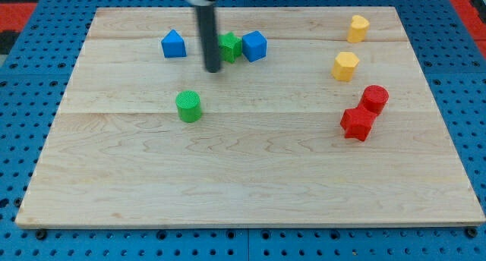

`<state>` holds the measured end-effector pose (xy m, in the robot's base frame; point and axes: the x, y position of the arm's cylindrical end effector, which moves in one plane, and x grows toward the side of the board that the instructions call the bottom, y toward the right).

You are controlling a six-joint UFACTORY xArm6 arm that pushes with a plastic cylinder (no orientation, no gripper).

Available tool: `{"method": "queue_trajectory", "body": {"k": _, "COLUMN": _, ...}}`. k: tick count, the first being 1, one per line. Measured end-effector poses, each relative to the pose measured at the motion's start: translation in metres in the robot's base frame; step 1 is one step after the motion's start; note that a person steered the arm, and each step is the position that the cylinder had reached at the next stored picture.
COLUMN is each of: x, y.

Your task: Move the green circle to the left of the blue triangle

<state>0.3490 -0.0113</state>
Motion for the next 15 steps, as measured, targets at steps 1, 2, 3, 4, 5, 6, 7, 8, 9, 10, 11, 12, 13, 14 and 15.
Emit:
{"method": "queue_trajectory", "body": {"k": 1, "x": 0.037, "y": 0.038}}
{"method": "queue_trajectory", "body": {"k": 2, "x": 0.120, "y": 0.014}}
{"method": "queue_trajectory", "body": {"k": 3, "x": 0.126, "y": -0.071}}
{"method": "queue_trajectory", "body": {"k": 4, "x": 0.078, "y": -0.083}}
{"method": "queue_trajectory", "body": {"k": 5, "x": 0.063, "y": -0.079}}
{"method": "queue_trajectory", "body": {"k": 6, "x": 0.036, "y": -0.101}}
{"method": "queue_trajectory", "body": {"k": 7, "x": 0.011, "y": -0.112}}
{"method": "queue_trajectory", "body": {"k": 8, "x": 0.010, "y": -0.057}}
{"method": "queue_trajectory", "body": {"k": 9, "x": -0.018, "y": -0.078}}
{"method": "queue_trajectory", "body": {"k": 10, "x": -0.018, "y": -0.136}}
{"method": "queue_trajectory", "body": {"k": 11, "x": -0.019, "y": -0.194}}
{"method": "queue_trajectory", "body": {"k": 12, "x": -0.017, "y": -0.185}}
{"method": "queue_trajectory", "body": {"k": 13, "x": -0.004, "y": -0.189}}
{"method": "queue_trajectory", "body": {"k": 14, "x": -0.004, "y": -0.210}}
{"method": "queue_trajectory", "body": {"k": 15, "x": -0.009, "y": -0.228}}
